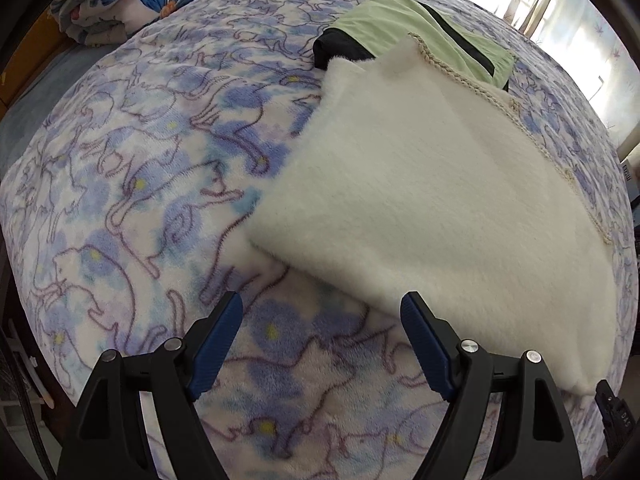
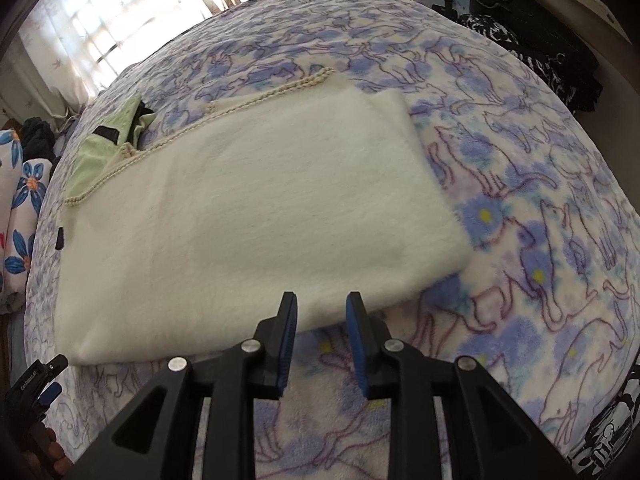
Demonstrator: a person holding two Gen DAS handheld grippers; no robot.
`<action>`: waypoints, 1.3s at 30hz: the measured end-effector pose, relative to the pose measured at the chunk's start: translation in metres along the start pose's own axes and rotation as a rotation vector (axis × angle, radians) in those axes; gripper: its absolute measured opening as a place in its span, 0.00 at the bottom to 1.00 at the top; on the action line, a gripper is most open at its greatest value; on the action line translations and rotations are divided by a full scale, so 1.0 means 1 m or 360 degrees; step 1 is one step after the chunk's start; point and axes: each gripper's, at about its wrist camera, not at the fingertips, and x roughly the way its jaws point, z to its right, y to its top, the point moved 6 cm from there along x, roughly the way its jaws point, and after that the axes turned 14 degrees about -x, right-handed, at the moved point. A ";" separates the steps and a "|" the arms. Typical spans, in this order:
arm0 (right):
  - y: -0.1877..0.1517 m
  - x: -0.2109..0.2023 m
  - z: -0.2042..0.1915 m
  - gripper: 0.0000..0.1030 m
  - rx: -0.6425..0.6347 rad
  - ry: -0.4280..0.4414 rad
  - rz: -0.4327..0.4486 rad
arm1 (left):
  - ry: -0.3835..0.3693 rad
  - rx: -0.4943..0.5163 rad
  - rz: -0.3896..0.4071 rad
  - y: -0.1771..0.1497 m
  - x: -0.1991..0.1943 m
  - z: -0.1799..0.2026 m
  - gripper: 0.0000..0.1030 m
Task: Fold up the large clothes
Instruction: 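Move the left gripper to the folded bundle's side edge and grasp it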
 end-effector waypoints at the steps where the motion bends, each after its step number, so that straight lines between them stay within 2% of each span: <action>1: 0.000 -0.002 -0.003 0.26 -0.0013 0.0007 0.0001 | -0.0011 -0.0002 -0.0012 -0.002 -0.002 0.000 0.78; 6: -0.001 -0.009 -0.023 0.43 -0.0090 0.0053 0.0002 | -0.0067 -0.0017 -0.0109 -0.012 -0.004 0.003 0.78; 12: -0.005 -0.012 -0.051 0.43 -0.0189 0.0123 0.0012 | -0.0118 -0.0052 -0.0229 -0.028 0.003 0.004 0.78; 18: -0.010 -0.007 -0.081 0.43 -0.0321 0.0152 0.0044 | -0.0156 -0.0113 -0.0336 -0.044 0.027 0.002 0.78; 21: -0.010 -0.004 -0.092 0.43 -0.0382 0.0163 0.0067 | -0.0159 -0.0107 -0.0316 -0.046 0.039 0.004 0.78; 24: -0.009 0.000 -0.101 0.43 -0.0421 0.0172 0.0090 | -0.0223 -0.0142 -0.0288 -0.045 0.050 0.008 0.78; 28: -0.005 0.007 -0.108 0.43 -0.0450 0.0184 0.0134 | -0.0328 -0.0175 -0.0193 -0.036 0.064 0.011 0.84; 33: 0.002 0.015 -0.118 0.43 -0.0492 0.0203 0.0182 | -0.0428 -0.0100 -0.0034 -0.026 0.067 0.020 0.85; 36: 0.002 0.017 -0.124 0.43 -0.0525 0.0204 0.0198 | -0.0521 -0.0090 -0.0028 -0.027 0.064 0.021 0.85; 39: 0.000 0.017 -0.127 0.43 -0.0539 0.0210 0.0206 | -0.0732 -0.0183 -0.0105 -0.022 0.059 0.020 0.85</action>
